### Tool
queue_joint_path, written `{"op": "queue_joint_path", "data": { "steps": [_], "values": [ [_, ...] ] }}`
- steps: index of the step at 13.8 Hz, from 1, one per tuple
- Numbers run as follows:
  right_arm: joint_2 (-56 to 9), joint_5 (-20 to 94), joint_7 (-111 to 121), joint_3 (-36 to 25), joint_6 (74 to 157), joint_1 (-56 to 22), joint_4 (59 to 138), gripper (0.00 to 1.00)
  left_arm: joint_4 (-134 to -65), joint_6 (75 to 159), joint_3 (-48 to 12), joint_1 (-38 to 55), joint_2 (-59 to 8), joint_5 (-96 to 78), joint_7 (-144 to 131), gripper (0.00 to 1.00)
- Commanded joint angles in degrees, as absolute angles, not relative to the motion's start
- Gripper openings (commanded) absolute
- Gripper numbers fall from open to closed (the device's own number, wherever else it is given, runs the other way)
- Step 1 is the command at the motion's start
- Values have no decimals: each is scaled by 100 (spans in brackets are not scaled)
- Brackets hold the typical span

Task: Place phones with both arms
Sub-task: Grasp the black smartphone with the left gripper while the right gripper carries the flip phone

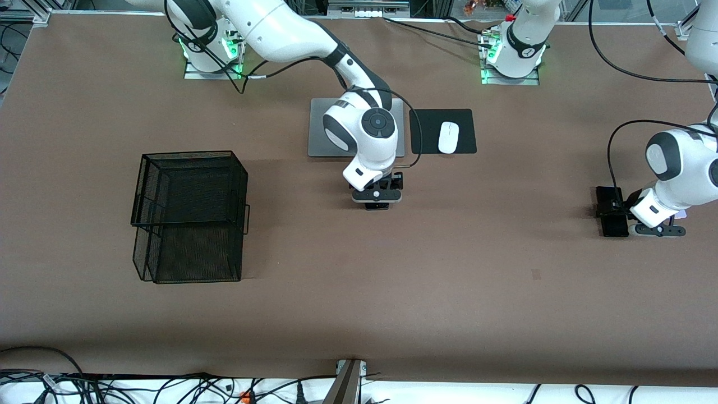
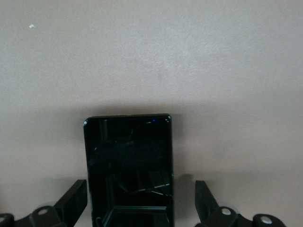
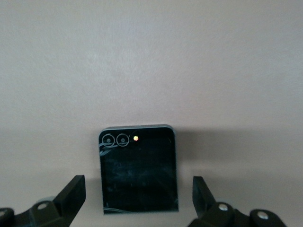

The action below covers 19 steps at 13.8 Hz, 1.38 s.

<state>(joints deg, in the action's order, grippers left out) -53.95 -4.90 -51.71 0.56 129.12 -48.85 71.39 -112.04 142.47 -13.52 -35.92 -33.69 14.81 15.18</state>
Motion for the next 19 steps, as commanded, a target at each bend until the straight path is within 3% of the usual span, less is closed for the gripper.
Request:
{"op": "queue_joint_path", "data": {
  "steps": [1,5,6,7,8,9,10,12,15,17,19],
  "values": [
    [-5545,-659,-5124,53,13069,-4931,7093,100,-11180,14273,-1433,-3726,-3349,1652,1652,100],
    [-5599,-650,-5142,61,13227,-4939,7172,98,-11162,14282,-1433,-3884,-3550,1749,1670,100],
    [-5590,-650,-5133,53,13228,-4931,7172,63,-11162,14282,-1433,-3885,-3568,1740,1644,92],
    [-5590,-668,-5081,53,13228,-4939,7172,32,-11162,14282,-1441,-3885,-3568,1740,1600,73],
    [-5555,-685,-5045,53,13167,-4939,7154,15,-11136,14221,-1441,-3867,-3568,1740,1600,51],
    [-5485,-668,-5045,53,13027,-4931,7128,10,-11136,14203,-1441,-3867,-3551,1740,1591,37],
    [-5310,-659,-5045,61,12599,-4931,7076,8,-11127,14203,-1441,-3867,-3542,1740,1591,34],
    [-4889,-598,-5036,79,11720,-4878,6760,8,-11101,14011,-1502,-3850,-3429,1740,1591,33],
    [-4090,-125,-4888,44,10725,-4511,6662,8,-10620,12915,-1695,-3710,-3068,1740,1591,33],
    [-3449,-9,-4345,-52,10180,-4211,7090,8,-10136,12054,-1915,-3578,-2919,1740,1582,33],
    [-2632,52,-3625,-472,10151,-3930,8072,8,-9618,11219,-2108,-3332,-2796,1740,1416,33]
  ]
}}
